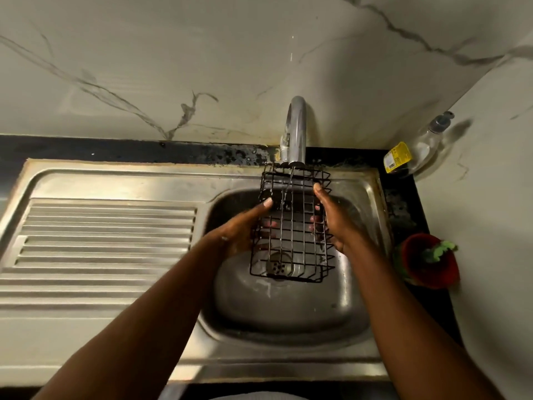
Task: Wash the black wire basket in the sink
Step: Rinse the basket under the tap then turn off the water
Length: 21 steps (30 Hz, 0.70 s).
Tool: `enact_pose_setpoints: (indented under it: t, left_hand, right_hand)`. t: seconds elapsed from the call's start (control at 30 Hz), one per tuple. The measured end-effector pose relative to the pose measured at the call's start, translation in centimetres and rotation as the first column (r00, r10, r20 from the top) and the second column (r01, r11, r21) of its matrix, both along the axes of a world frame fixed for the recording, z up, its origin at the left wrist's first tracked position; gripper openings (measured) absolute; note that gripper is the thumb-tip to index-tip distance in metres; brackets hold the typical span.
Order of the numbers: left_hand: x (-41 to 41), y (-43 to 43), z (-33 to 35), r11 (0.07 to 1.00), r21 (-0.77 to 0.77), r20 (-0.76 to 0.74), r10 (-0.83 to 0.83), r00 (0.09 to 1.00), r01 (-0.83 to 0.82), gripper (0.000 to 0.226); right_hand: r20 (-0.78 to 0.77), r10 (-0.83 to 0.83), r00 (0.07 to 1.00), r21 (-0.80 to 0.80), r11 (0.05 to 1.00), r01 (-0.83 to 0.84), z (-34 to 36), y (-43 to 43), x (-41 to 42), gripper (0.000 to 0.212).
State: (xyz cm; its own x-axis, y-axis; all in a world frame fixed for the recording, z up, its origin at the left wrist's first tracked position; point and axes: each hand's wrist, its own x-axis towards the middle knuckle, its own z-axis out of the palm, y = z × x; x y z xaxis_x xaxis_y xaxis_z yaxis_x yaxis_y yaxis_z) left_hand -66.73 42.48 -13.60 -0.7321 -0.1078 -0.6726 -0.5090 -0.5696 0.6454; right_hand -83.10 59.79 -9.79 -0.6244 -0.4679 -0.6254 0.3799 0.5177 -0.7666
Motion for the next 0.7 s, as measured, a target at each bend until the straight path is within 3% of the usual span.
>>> enact_pose_setpoints:
  t: [0.1, 0.2, 0.27, 0.37, 0.47, 0.53, 0.6, 0.7]
  left_hand:
    - [0.0, 1.0, 0.1, 0.996, -0.084, -0.014, -0.031, 0.999, 0.030, 0.108]
    - [-0.2, 1.5, 0.1, 0.960, -0.263, 0.072, -0.077, 0.994, 0.093, 0.119]
    - [-0.8, 1.8, 0.0, 0.908, -0.409, 0.094, -0.053, 0.994, 0.087, 0.108]
    - [-2.1, 1.9, 0.8, 0.837, -0.541, 0.052, -0.063, 0.997, 0.081, 0.065]
    - [-3.3, 1.1, 1.3, 0.772, -0.619, 0.074, -0.126, 0.989, 0.144, 0.073]
    - [-3.8, 0.6, 1.5, 0.716, -0.668, 0.089, -0.194, 0.977, 0.203, 0.069]
    - [-4.2, 0.4, 1.6, 0.684, -0.687, 0.093, -0.253, 0.963, 0.246, 0.064]
    - [-4.4, 0.3, 1.5, 0.619, -0.729, 0.119, -0.307, 0.944, 0.293, 0.078]
  right_hand:
    - [0.047, -0.061, 0.997, 0.007, 0.998, 0.061, -1.3, 0.5, 1.1, 0.090]
    - [0.081, -0.158, 0.984, -0.018, 0.987, 0.160, -2.0, 1.4, 1.9, 0.079]
    - [0.085, -0.216, 0.973, -0.010, 0.976, 0.217, -2.9, 1.8, 1.9, 0.083]
    - [0.124, -0.271, 0.955, -0.030, 0.960, 0.277, -3.1, 2.3, 2.2, 0.085]
    - [0.138, -0.324, 0.936, -0.022, 0.944, 0.330, -3.8, 2.6, 2.1, 0.100]
    - [0.126, -0.376, 0.918, -0.020, 0.924, 0.381, -3.4, 2.6, 2.1, 0.089]
    - [0.054, -0.428, 0.902, -0.006, 0.903, 0.429, -2.4, 2.2, 2.1, 0.084]
    - [-0.234, -0.536, 0.811, -0.044, 0.839, 0.542, -1.8, 1.9, 0.9, 0.103]
